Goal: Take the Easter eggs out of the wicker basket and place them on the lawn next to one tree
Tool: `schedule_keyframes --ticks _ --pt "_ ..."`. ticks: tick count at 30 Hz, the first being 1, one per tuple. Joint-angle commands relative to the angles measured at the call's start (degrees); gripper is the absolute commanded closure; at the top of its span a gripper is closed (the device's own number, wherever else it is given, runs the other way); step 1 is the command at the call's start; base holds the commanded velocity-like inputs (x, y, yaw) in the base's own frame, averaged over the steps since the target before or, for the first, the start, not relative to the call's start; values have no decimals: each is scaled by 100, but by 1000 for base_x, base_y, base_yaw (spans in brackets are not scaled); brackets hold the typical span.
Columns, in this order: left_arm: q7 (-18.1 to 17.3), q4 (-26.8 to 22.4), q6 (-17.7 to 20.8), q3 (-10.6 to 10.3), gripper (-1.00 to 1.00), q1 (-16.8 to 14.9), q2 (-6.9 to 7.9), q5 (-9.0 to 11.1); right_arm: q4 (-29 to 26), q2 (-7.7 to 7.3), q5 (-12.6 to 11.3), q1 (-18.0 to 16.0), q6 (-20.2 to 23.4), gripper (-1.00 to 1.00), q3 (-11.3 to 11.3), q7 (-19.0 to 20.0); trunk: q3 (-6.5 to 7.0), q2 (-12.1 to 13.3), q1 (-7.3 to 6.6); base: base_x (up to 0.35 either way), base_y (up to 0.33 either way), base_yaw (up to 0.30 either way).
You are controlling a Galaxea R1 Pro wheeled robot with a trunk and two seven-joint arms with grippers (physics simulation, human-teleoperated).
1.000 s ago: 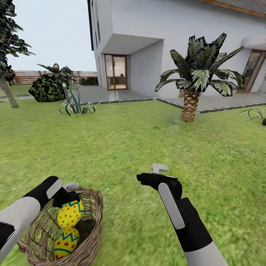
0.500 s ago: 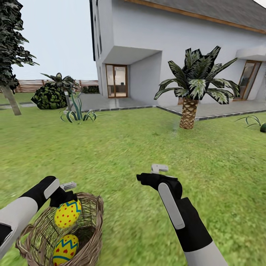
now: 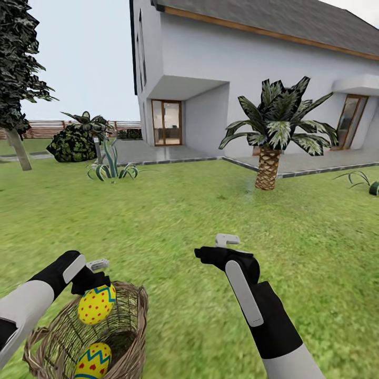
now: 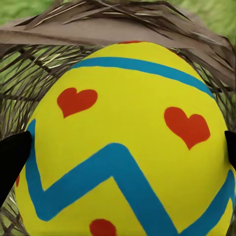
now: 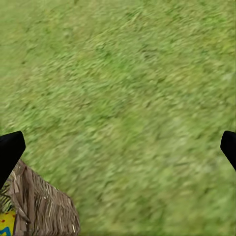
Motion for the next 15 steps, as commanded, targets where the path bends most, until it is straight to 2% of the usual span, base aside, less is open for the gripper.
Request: schedule_keyframes --ticks 1,15 --pt "51 -13 18 -34 100 -2 5 62 -5 0 -56 -6 12 -100 4 -60 12 39 -24 0 0 0" --pt "51 -13 19 -35 100 2 -2 61 -5 0 -59 -4 12 -100 8 -60 263 600 -331 0 0 0"
